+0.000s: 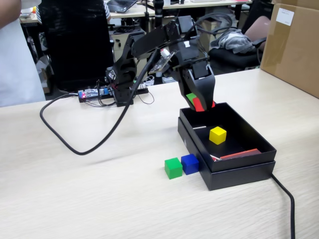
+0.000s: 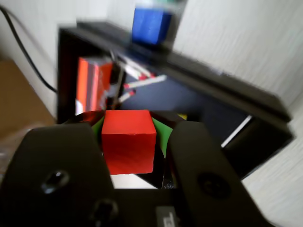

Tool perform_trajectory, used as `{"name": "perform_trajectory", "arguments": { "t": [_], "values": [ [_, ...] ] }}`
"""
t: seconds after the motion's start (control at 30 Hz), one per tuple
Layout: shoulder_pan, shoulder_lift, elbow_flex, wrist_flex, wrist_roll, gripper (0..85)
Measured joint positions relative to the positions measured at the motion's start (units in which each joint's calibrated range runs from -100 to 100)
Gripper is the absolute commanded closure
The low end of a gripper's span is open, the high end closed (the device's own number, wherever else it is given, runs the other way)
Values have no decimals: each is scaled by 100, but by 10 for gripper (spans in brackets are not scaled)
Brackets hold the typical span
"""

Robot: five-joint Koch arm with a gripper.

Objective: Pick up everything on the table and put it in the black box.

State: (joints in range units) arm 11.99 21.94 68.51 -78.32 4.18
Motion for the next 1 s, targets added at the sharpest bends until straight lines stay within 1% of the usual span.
{"name": "perform_trajectory", "arguments": {
  "t": [0.13,0.43,0.57,0.63,0.7,0.8,0.9,0.97,1.0],
  "values": [
    [107,1165,91,0,107,790],
    [161,2110,100,0,205,779],
    [171,2239,91,-8,225,584],
    [176,2239,91,-39,230,556],
    [176,2188,91,-39,230,507],
    [176,1735,-18,-46,244,493],
    [137,816,0,-77,244,493],
    [-5,-13,-9,-116,239,493],
    [-151,-492,-9,-124,215,493]
  ]
}}
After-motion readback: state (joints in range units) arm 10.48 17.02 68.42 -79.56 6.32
